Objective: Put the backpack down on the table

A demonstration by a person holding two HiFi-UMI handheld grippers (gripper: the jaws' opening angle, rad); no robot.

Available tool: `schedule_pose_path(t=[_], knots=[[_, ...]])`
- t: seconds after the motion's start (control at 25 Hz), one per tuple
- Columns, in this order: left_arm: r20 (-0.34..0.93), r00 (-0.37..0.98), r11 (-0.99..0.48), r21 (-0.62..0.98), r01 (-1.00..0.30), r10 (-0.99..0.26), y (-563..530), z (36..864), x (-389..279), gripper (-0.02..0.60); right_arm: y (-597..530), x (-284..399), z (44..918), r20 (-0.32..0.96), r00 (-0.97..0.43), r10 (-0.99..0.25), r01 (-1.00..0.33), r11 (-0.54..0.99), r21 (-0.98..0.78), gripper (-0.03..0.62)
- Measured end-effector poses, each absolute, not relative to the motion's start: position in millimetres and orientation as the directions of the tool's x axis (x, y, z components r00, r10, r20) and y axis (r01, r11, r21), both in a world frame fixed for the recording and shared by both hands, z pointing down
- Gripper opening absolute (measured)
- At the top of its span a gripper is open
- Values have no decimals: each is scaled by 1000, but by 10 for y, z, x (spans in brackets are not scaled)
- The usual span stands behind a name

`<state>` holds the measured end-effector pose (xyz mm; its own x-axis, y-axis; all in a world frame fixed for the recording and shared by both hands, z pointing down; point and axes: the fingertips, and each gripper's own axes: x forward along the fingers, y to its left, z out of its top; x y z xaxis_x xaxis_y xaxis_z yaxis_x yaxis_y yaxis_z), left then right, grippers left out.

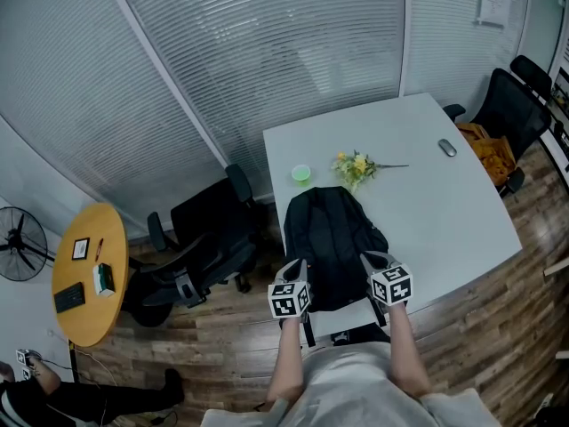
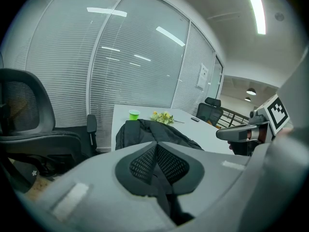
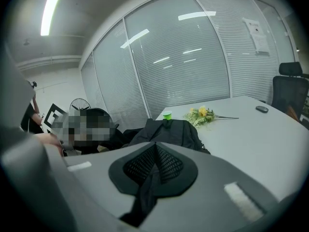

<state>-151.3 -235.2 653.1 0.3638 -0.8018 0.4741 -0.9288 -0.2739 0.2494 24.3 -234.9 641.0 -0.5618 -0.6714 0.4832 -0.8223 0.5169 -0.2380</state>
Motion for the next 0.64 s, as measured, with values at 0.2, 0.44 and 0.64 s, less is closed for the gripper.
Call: schedule_pose_path(t=[0.2,0.44,0.64], knots=[[468,359,-271,247,-930,-808,-2358,6518,-1538,0,-2331,240,6437,487,-561,-670,-823,516,-239,-2],[439,351,-267,242,-933,-827,-2377,6372,-1574,0,-2324,230,6414,488,-563,-667,-821,520,-236,-2],[434,348,-264,243,-933,-831,-2344,6365,-1580,0,-2291,215,6403,486,-567,-665,-817,530,-228,-2]])
